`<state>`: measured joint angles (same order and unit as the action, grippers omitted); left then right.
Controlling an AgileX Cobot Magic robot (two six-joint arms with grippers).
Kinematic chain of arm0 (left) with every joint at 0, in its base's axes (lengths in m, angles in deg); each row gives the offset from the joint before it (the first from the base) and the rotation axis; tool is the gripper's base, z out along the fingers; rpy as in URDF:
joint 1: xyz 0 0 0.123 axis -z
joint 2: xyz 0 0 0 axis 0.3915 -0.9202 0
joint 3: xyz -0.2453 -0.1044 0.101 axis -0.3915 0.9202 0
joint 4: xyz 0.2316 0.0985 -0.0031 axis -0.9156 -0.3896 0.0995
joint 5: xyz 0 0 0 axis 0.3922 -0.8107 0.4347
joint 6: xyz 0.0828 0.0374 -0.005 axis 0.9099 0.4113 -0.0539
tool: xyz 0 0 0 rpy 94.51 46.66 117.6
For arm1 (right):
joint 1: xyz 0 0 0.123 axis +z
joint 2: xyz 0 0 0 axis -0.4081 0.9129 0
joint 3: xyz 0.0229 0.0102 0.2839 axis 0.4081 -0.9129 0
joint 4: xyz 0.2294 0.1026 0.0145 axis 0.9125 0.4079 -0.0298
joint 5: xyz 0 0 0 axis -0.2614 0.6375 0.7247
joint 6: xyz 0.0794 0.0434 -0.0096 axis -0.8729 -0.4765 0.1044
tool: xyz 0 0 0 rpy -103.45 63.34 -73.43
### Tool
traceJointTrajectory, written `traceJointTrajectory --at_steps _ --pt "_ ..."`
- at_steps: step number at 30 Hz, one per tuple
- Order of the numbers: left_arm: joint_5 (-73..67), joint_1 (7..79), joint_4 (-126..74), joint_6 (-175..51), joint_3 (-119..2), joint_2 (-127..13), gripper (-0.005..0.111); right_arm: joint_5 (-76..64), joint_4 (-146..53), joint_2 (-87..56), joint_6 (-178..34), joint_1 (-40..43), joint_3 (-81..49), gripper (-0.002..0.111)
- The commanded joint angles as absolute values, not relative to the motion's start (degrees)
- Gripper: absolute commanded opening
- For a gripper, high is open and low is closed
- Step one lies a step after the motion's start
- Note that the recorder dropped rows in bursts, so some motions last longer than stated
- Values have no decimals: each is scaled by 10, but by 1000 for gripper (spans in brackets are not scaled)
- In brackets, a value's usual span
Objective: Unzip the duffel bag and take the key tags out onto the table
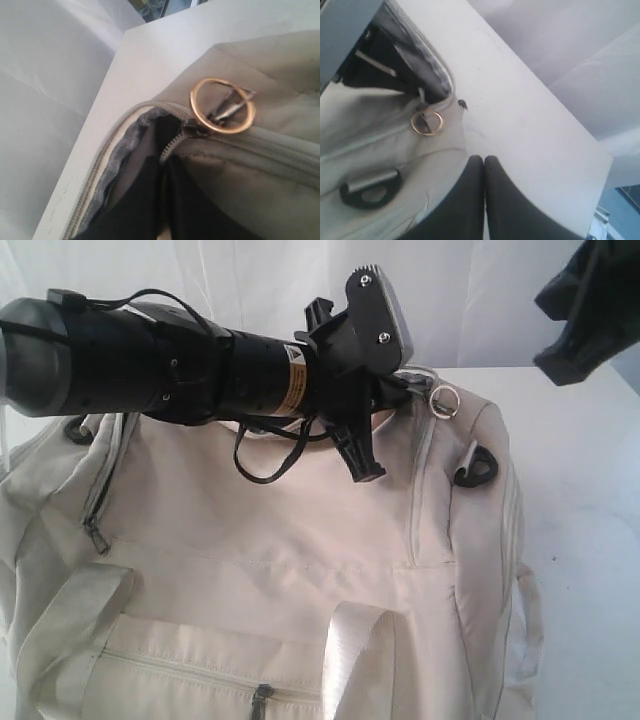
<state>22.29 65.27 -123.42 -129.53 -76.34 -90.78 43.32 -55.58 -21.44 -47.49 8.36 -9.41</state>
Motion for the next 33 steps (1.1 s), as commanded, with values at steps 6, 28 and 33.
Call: traceJointTrajectory --at_steps 6,28,33 --pt "196 651 -1242 -1309 -763 -904 0 512 -465 -218 -409 80 -93 0" --pt "197 651 -1242 -1309 -763 -904 0 388 -428 -8 -397 80 -93 66" --pt "197 651 -1242 -1309 -763 -904 0 356 -419 1 -397 80 -93 58"
